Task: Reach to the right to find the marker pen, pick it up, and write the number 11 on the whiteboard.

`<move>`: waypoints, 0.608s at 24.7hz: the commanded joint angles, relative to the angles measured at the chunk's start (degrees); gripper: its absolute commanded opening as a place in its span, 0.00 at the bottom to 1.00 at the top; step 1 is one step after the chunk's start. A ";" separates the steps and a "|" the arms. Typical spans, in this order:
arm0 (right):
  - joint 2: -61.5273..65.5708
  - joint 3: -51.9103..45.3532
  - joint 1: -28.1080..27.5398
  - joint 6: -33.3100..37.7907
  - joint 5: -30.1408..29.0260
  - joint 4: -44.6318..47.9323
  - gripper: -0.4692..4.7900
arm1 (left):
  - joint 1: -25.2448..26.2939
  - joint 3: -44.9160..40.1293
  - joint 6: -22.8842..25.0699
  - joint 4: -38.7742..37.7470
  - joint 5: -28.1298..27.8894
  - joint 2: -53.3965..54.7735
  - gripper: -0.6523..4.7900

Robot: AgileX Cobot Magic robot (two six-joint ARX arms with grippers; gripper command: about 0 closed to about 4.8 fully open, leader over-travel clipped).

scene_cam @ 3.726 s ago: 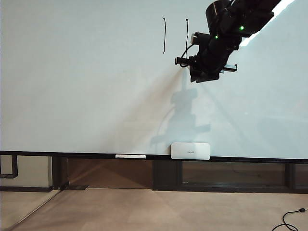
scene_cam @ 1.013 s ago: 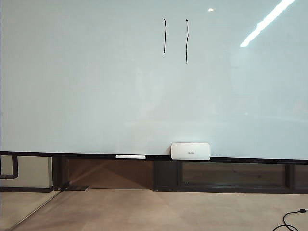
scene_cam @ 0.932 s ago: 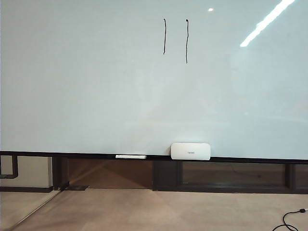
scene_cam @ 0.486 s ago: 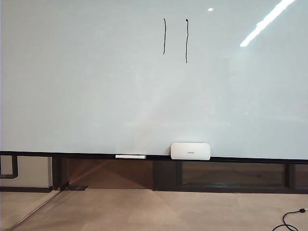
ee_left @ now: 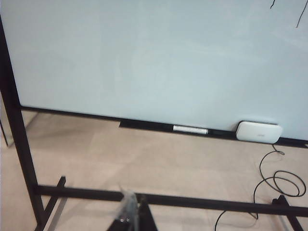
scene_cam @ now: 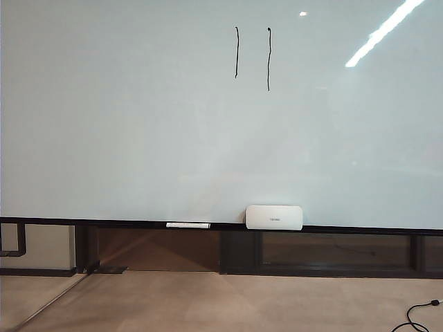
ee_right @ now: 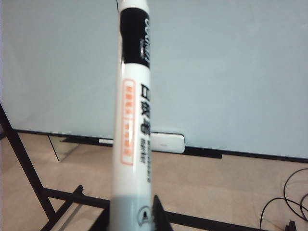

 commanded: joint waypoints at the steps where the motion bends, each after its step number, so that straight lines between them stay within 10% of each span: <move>1: 0.02 -1.11 0.02 0.55 -0.09 3.67 0.08 | -0.02 -1.53 -0.02 2.19 0.33 -0.04 0.11; 15: 0.00 -12.98 0.04 4.22 -1.07 18.84 0.08 | -0.04 -9.44 4.66 9.03 6.21 -0.11 0.11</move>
